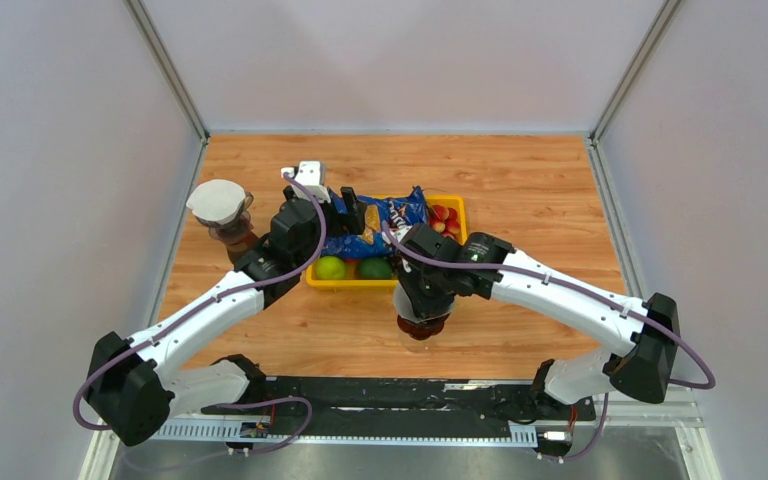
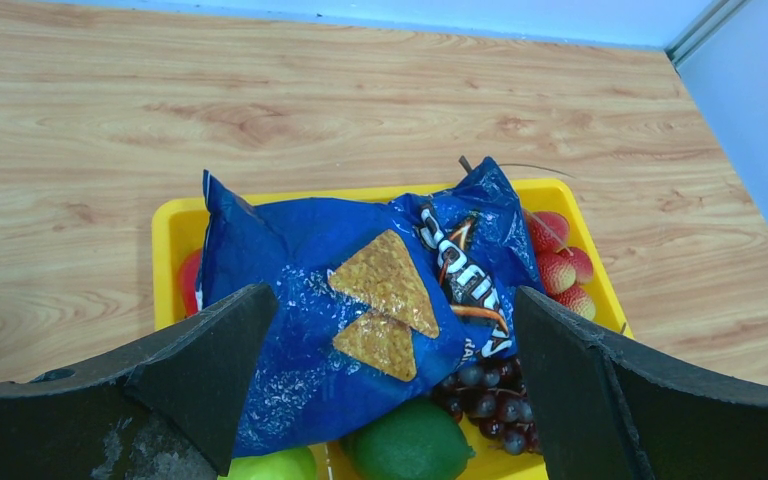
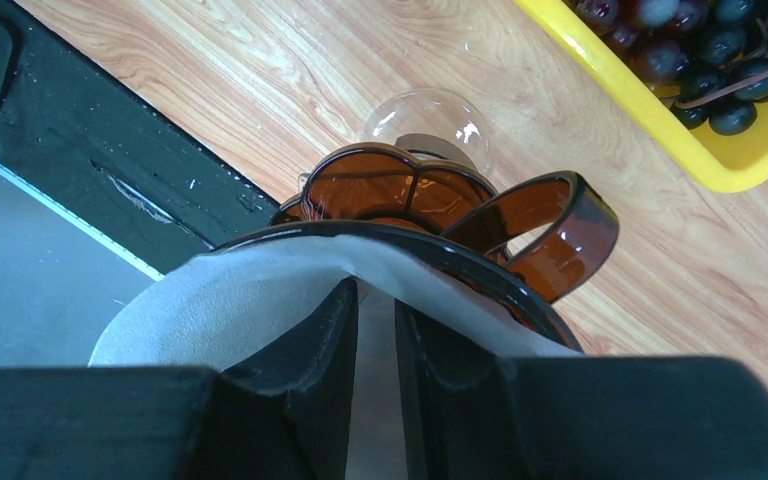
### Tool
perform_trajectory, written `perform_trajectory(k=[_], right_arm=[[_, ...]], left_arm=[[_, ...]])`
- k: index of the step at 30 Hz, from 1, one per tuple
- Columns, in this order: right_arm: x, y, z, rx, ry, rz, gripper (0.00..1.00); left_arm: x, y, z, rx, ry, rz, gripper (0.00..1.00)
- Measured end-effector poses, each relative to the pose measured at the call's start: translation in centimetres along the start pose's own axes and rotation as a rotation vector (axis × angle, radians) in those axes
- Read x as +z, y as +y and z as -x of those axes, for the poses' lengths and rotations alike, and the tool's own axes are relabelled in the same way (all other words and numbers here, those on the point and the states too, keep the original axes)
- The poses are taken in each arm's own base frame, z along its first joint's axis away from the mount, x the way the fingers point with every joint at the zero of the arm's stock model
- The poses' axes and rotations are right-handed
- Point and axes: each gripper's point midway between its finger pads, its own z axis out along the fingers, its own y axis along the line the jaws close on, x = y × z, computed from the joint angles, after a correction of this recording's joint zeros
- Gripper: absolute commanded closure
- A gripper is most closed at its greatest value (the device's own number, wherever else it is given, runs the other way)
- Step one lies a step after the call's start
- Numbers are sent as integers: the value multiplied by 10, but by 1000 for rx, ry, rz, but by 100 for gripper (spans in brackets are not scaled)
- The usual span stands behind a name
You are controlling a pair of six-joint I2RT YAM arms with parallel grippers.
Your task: Place the coffee filter in the dripper
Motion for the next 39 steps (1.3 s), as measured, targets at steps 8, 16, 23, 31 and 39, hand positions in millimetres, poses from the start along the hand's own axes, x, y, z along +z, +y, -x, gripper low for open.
perform_trajectory(k=[8, 16, 23, 31, 39], right_arm=[[9, -1, -3, -15, 1, -5, 74], [9, -1, -3, -24, -1, -4, 71], [10, 4, -1, -35, -14, 5, 71], [10, 6, -1, -46, -19, 4, 69], [10, 5, -1, -51, -23, -11, 66]], left_arm=[[0, 0, 0, 0, 0, 0, 0], [0, 0, 0, 0, -1, 0, 0], [0, 0, 0, 0, 0, 0, 0], [0, 0, 0, -1, -1, 0, 0], [-1, 0, 1, -1, -3, -1, 0]])
